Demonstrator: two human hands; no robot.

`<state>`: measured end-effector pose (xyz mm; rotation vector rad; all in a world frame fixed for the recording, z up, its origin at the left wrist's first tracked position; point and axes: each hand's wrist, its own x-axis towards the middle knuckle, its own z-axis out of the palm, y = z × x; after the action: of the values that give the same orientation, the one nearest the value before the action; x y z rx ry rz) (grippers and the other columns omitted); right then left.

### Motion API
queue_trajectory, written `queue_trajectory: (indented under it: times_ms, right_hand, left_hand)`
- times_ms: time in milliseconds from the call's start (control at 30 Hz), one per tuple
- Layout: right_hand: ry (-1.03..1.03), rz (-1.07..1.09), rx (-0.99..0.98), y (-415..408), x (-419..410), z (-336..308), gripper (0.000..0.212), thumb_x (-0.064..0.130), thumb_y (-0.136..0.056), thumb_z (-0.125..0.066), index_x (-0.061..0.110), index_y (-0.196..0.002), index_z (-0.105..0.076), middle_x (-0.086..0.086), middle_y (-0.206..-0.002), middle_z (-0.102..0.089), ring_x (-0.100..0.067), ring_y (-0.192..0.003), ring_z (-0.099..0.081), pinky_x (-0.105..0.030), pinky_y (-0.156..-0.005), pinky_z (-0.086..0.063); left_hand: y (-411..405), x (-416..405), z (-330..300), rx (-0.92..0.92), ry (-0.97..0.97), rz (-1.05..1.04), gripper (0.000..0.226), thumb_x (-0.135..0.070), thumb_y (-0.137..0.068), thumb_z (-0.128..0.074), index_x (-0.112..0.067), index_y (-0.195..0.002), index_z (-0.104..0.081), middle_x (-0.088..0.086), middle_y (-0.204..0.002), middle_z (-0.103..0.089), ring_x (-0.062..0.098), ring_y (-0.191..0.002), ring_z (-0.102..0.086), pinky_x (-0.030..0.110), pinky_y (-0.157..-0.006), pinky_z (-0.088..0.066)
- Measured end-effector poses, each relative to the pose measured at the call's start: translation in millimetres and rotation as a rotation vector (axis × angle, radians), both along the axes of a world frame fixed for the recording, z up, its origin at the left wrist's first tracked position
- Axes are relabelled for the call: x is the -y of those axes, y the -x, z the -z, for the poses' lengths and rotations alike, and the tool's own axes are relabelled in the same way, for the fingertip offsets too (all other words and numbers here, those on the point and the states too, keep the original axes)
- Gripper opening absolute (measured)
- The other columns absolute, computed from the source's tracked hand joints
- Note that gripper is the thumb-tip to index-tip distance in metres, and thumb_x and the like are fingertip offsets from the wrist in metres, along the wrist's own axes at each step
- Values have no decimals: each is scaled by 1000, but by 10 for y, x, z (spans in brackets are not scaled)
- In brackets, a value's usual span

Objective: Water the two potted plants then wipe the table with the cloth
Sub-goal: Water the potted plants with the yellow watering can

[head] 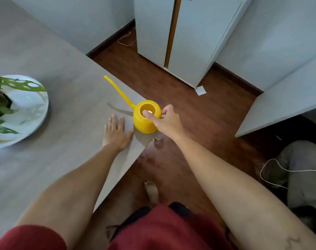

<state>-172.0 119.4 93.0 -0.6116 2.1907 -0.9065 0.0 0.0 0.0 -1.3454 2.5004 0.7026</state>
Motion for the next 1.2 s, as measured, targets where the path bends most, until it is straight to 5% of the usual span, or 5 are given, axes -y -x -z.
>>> queue_trajectory:
  times_ms: [267, 433, 600, 767, 1200]
  right_hand:
    - [126, 19, -55, -6, -108, 258, 63, 61, -69, -82, 17, -60, -39, 5, -55, -37, -10, -53, -39, -26, -52, -30]
    - [163, 90, 33, -26, -51, 325, 67, 50, -65, -90, 17, -54, -32, 5, -52, -35, -10, -51, -36, -20, -49, -32]
    - [196, 66, 40, -76, 53, 427, 63, 54, -48, -96, 11, -90, -75, 0, -87, -76, -15, -84, -69, -34, -76, -55]
    - [243, 4, 7, -137, 208, 430, 51, 37, -53, -99, 0, -64, -64, 6, -63, -52, 1, -51, -46, -19, -53, -35]
    - [374, -31, -265, -587, 696, 564, 65, 69, -56, -78, 10, -69, -56, 12, -48, -41, -10, -48, -45, -18, -52, -29]
  left_hand:
    - [20, -76, 75, 6, 97, -20, 75, -57, -101, -34, -18, -160, -9, 13, -167, 10, 28, -154, 11, 45, -124, 4]
    - [14, -86, 68, 2, 101, -26, 74, -57, -101, -35, -18, -159, -11, 14, -167, 8, 28, -154, 8, 46, -124, 3]
    - [-18, -54, 44, -4, 98, -40, 72, -54, -102, -35, -16, -159, -14, 13, -168, 4, 29, -154, 5, 46, -124, 1]
    - [-235, -65, 19, -3, 113, -158, 71, -54, -102, -35, -14, -159, -16, 11, -168, 1, 26, -155, 3, 44, -124, 2]
    - [-1107, 28, 14, -20, 143, -362, 71, -54, -102, -35, -15, -158, -17, 11, -168, 1, 25, -155, 5, 40, -125, 3]
